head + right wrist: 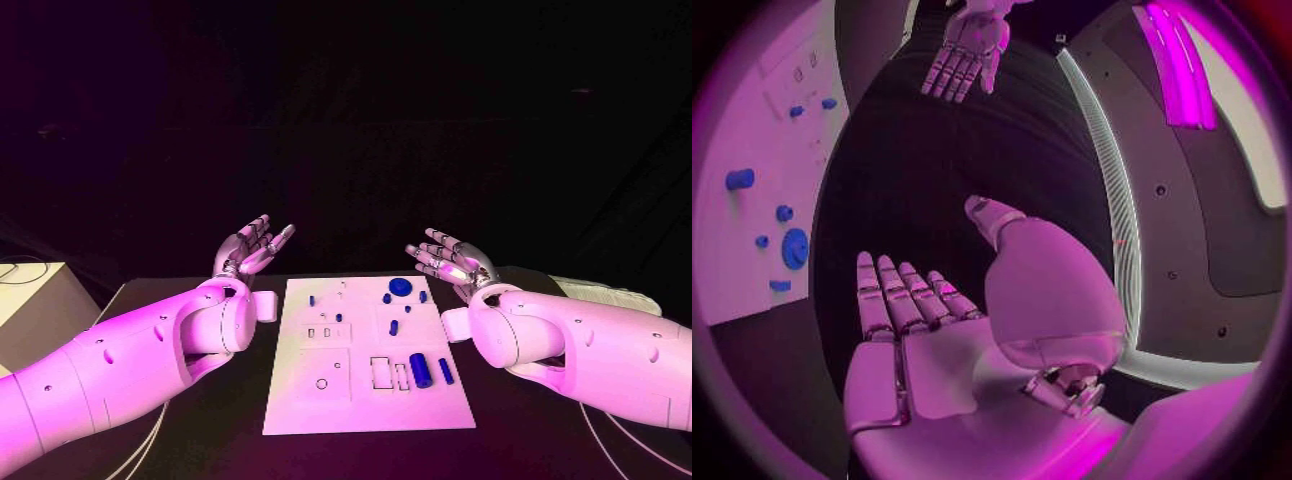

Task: Assemble the parts on the task board

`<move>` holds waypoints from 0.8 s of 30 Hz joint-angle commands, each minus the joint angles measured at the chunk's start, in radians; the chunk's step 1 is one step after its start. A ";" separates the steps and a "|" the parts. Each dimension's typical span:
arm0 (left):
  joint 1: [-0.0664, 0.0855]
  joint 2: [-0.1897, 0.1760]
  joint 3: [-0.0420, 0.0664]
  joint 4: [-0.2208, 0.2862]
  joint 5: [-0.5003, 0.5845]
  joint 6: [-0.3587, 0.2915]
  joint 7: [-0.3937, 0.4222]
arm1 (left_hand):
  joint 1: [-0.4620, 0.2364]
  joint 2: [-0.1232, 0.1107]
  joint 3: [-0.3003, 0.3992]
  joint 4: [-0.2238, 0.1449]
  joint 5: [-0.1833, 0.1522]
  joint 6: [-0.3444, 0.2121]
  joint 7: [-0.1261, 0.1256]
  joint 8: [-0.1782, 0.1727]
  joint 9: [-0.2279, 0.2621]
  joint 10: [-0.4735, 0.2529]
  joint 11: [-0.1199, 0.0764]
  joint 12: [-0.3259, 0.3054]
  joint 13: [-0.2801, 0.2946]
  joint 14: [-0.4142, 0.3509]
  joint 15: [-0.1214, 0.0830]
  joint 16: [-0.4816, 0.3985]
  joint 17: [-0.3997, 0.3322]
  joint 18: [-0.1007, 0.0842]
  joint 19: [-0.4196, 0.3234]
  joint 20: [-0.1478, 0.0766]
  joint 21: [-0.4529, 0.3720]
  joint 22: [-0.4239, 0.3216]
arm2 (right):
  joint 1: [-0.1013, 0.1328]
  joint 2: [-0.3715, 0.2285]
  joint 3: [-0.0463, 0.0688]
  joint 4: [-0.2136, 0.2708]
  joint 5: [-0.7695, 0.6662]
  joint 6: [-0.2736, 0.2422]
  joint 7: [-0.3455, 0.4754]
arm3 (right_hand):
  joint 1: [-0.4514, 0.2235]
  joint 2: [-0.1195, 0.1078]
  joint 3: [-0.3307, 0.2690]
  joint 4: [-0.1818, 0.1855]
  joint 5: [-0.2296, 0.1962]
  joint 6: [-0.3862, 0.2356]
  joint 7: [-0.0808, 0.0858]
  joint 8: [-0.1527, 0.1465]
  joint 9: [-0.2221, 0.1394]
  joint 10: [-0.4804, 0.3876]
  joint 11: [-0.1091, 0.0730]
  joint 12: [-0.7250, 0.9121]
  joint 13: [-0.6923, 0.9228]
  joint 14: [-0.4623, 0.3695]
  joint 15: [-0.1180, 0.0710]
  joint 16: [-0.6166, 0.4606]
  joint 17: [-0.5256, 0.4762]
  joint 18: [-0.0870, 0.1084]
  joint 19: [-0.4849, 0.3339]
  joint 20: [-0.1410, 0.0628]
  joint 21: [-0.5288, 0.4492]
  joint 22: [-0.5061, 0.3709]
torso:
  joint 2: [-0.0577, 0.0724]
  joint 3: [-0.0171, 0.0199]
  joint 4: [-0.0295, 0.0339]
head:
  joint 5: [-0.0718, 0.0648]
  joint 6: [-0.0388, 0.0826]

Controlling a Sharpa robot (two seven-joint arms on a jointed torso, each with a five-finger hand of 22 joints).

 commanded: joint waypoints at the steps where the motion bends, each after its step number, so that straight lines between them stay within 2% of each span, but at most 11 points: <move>1: -0.003 0.008 0.009 -0.017 -0.064 0.126 -0.044 | 0.058 -0.004 0.008 0.017 0.007 0.027 0.048 0.010 0.005 0.025 0.010 0.009 0.004 0.021 0.011 0.008 0.003 0.024 0.019 0.014 0.010 0.003 | 0.016 -0.001 -0.012 -0.012 -0.080 0.176 -0.098 | 0.078 -0.007 0.018 -0.015 -0.039 0.044 0.165 0.012 0.010 0.050 0.006 0.011 0.006 0.059 0.002 0.014 0.007 0.022 0.060 0.008 0.017 0.009 | 0.000 0.0001 0.0003 | 0.000 0.000; 4: -0.003 0.009 0.012 -0.020 -0.066 0.129 -0.046 | 0.056 0.011 0.016 0.014 0.005 0.059 0.060 0.018 0.010 0.073 0.025 0.014 0.009 0.062 0.026 0.017 0.010 0.014 0.060 0.018 0.023 0.011 | 0.026 -0.002 -0.021 -0.019 -0.090 0.202 -0.114 | 0.119 -0.011 0.023 -0.045 -0.046 0.116 0.163 0.030 0.030 0.139 -0.001 0.022 0.013 0.166 -0.011 0.036 0.025 0.034 0.120 0.007 0.035 0.016 | 0.000 0.0001 0.0003 | 0.000 0.000; 7: -0.003 0.009 0.012 -0.020 -0.066 0.129 -0.046 | 0.056 0.023 0.032 0.010 0.004 0.140 0.070 0.040 0.025 0.143 0.038 0.019 0.013 0.157 0.040 0.036 0.024 -0.003 0.148 0.018 0.050 0.022 | 0.029 -0.002 -0.024 -0.021 -0.093 0.210 -0.119 | 0.158 -0.017 0.033 -0.076 -0.045 0.263 0.159 0.073 0.071 0.310 -0.017 0.047 0.025 0.370 -0.036 0.085 0.059 0.064 0.349 0.004 0.100 0.047 | 0.000 0.0001 0.0003 | 0.000 0.000; 8: -0.004 -0.011 0.014 -0.023 -0.090 0.183 -0.067 | 0.057 0.029 0.040 0.006 0.004 0.188 0.072 0.054 0.035 0.194 0.044 0.025 0.017 0.250 0.042 0.060 0.038 0.000 0.262 0.016 0.082 0.037 | 0.046 0.007 -0.024 -0.095 -0.423 0.167 -0.120 | 0.169 -0.021 0.037 -0.088 -0.042 0.339 0.152 0.096 0.091 0.411 -0.027 0.061 0.031 0.459 -0.050 0.106 0.072 0.079 0.399 0.003 0.124 0.054 | 0.007 -0.0049 -0.0030 | -0.002 -0.019; 9: -0.004 -0.015 0.014 -0.021 -0.094 0.190 -0.068 | 0.055 0.034 0.049 0.002 0.003 0.241 0.076 0.069 0.045 0.267 0.054 0.034 0.022 0.360 0.029 0.088 0.055 0.012 0.368 0.014 0.116 0.051 | 0.048 0.009 -0.024 -0.102 -0.470 0.154 -0.119 | 0.175 -0.023 0.041 -0.094 -0.035 0.387 0.147 0.111 0.102 0.483 -0.033 0.072 0.034 0.485 -0.059 0.116 0.074 0.087 0.425 0.002 0.136 0.057 | 0.010 -0.0044 -0.0028 | -0.003 -0.019; 11: -0.003 -0.027 0.014 -0.012 -0.104 0.212 -0.073 | 0.049 0.039 0.062 -0.007 0.003 0.314 0.079 0.091 0.060 0.398 0.074 0.050 0.029 0.500 0.004 0.122 0.077 0.037 0.417 0.013 0.140 0.055 | 0.053 0.013 -0.023 -0.117 -0.566 0.136 -0.116 | 0.184 -0.032 0.053 -0.106 -0.032 0.549 0.125 0.158 0.137 0.611 -0.060 0.087 0.035 0.589 -0.092 0.155 0.085 0.106 0.512 -0.013 0.178 0.068 | 0.016 -0.0037 -0.0023 | -0.005 -0.017; 12: -0.003 -0.034 0.014 -0.005 -0.109 0.225 -0.075 | 0.046 0.041 0.072 -0.015 0.003 0.392 0.084 0.115 0.075 0.546 0.074 0.074 0.040 0.554 -0.011 0.142 0.089 0.054 0.461 0.011 0.162 0.061 | 0.056 0.015 -0.023 -0.125 -0.611 0.129 -0.113 | 0.186 -0.036 0.057 -0.108 -0.037 0.590 0.113 0.169 0.142 0.646 -0.073 0.090 0.035 0.639 -0.108 0.175 0.092 0.108 0.549 -0.028 0.199 0.076 | 0.021 -0.0029 -0.0019 | -0.005 -0.015; 13: -0.003 -0.048 0.014 0.009 -0.122 0.244 -0.077 | 0.040 0.042 0.087 -0.024 0.002 0.487 0.087 0.144 0.093 0.635 0.074 0.087 0.040 0.608 -0.023 0.161 0.104 0.061 0.517 0.003 0.191 0.069 | 0.061 0.019 -0.023 -0.135 -0.685 0.121 -0.109 | 0.190 -0.042 0.064 -0.111 -0.042 0.626 0.099 0.177 0.140 0.693 -0.089 0.089 0.034 0.698 -0.129 0.196 0.102 0.107 0.595 -0.052 0.229 0.088 | 0.025 -0.0016 -0.0018 | -0.005 -0.013; 14: -0.003 -0.054 0.014 0.017 -0.131 0.253 -0.078 | 0.038 0.042 0.097 -0.030 0.002 0.518 0.086 0.152 0.098 0.655 0.068 0.084 0.038 0.631 -0.030 0.168 0.113 0.062 0.545 -0.005 0.205 0.072 | 0.064 0.020 -0.023 -0.140 -0.722 0.118 -0.108 | 0.194 -0.047 0.066 -0.115 -0.044 0.642 0.093 0.179 0.137 0.717 -0.097 0.086 0.033 0.738 -0.142 0.210 0.110 0.106 0.624 -0.066 0.252 0.100 | 0.029 -0.0001 -0.0013 | -0.005 -0.011; 21: -0.003 -0.116 0.015 0.101 -0.189 0.302 -0.088 | 0.026 0.023 0.168 -0.060 0.003 0.613 0.063 0.191 0.115 0.820 0.012 0.083 0.042 0.837 -0.101 0.270 0.234 0.060 0.707 -0.080 0.324 0.119 | 0.091 0.025 -0.022 -0.161 -0.984 0.103 -0.148 | 0.198 -0.070 0.065 -0.121 -0.029 0.764 0.047 0.189 0.125 0.899 -0.158 0.064 0.038 1.044 -0.239 0.346 0.222 0.104 0.789 -0.164 0.513 0.256 | 0.060 0.0006 0.0106 | -0.016 -0.003; 24: -0.003 -0.139 0.025 0.136 -0.194 0.309 -0.095 | 0.014 0.012 0.192 -0.067 0.003 0.631 0.055 0.198 0.123 0.855 0.002 0.068 0.042 0.880 -0.118 0.316 0.295 0.058 0.733 -0.099 0.378 0.148 | 0.107 0.028 -0.022 -0.165 -1.090 0.113 -0.190 | 0.187 -0.098 0.099 -0.113 -0.012 0.794 0.034 0.176 0.123 0.948 -0.176 0.036 0.040 1.092 -0.255 0.454 0.332 0.101 0.787 -0.189 0.638 0.351 | 0.075 0.0000 0.0156 | -0.022 0.002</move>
